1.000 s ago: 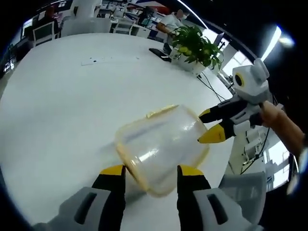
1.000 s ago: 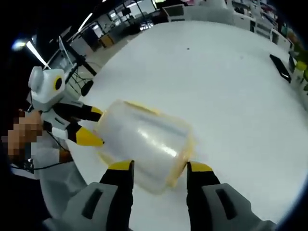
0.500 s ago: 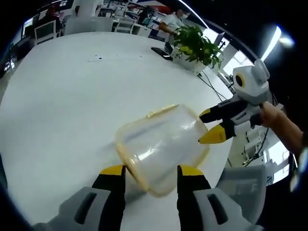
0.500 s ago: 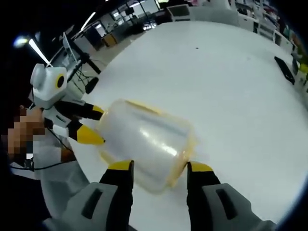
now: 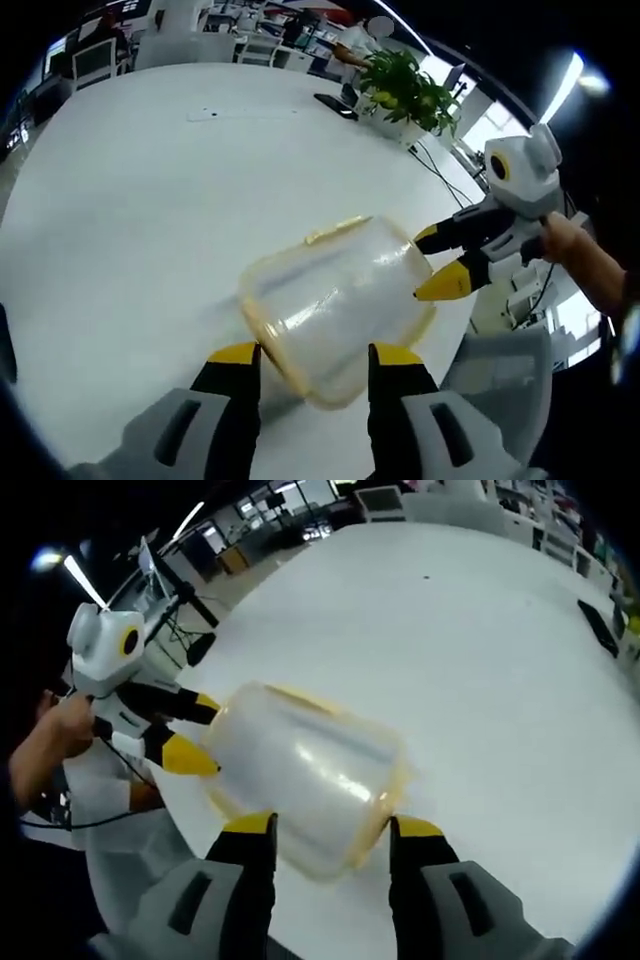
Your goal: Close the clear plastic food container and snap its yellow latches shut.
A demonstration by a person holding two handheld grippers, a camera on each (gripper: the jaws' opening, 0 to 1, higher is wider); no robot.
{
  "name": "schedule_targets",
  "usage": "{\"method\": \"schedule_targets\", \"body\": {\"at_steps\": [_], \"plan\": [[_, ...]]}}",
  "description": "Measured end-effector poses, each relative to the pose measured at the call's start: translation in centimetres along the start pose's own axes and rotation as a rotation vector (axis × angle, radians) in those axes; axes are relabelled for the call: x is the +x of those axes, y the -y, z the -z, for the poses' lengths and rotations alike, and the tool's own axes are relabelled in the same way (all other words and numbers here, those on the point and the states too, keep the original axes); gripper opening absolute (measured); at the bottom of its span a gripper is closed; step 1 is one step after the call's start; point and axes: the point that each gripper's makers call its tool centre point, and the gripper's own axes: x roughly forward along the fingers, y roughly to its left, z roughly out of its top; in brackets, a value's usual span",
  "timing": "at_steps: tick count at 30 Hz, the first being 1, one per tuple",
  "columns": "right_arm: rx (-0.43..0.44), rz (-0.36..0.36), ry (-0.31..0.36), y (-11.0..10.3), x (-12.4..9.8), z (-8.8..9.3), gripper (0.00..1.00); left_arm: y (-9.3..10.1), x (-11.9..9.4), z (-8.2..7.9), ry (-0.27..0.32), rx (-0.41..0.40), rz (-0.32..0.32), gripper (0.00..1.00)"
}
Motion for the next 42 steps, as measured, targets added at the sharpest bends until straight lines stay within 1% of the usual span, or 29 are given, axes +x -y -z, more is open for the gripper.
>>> {"method": "schedule_targets", "body": {"at_steps": [11,20,23,28,31,33,34,35,36,39,42], "plan": [[-0.014,-0.006,-0.001,-0.8,0.0,0.8,0.42,0.2,-0.5,1.0,-0.01,0.003,0.002,0.36],[-0.046,-0.03,0.012,-0.9,0.0,1.0,0.43,0.1,-0.6,1.1,0.002,0.0,-0.001,0.37],[-0.064,-0.038,0.013,-0.9,-0.2,1.0,0.42,0.1,-0.6,1.1,0.005,0.021,0.0,0.37],[-0.149,-0.022,0.015,-0.5,-0.7,0.7,0.37,0.2,-0.8,1.2,0.009,0.082,0.008,0.38],[-0.179,-0.018,0.017,-0.4,-1.1,0.5,0.38,0.3,-1.0,1.2,0.011,0.107,0.006,0.38],[-0.255,-0.016,0.025,-0.3,-1.4,0.1,0.35,0.3,-1.2,1.1,0.017,0.122,0.006,0.38],[-0.284,-0.007,0.024,-0.1,-1.6,0.0,0.31,0.2,-1.3,1.0,0.019,0.132,0.003,0.37],[-0.3,0.006,0.021,0.0,-1.7,-0.1,0.29,0.1,-1.5,0.8,0.028,0.158,-0.005,0.36],[-0.314,0.0,0.027,-0.1,-1.7,-0.2,0.28,0.0,-1.6,0.7,0.036,0.173,-0.01,0.35],[-0.343,-0.017,0.051,-0.5,-2.0,-0.8,0.25,-0.1,-2.0,0.4,0.05,0.179,-0.014,0.32],[-0.368,-0.021,0.061,-0.6,-2.0,-1.2,0.25,-0.1,-2.2,0.0,0.064,0.194,-0.02,0.31]]}}
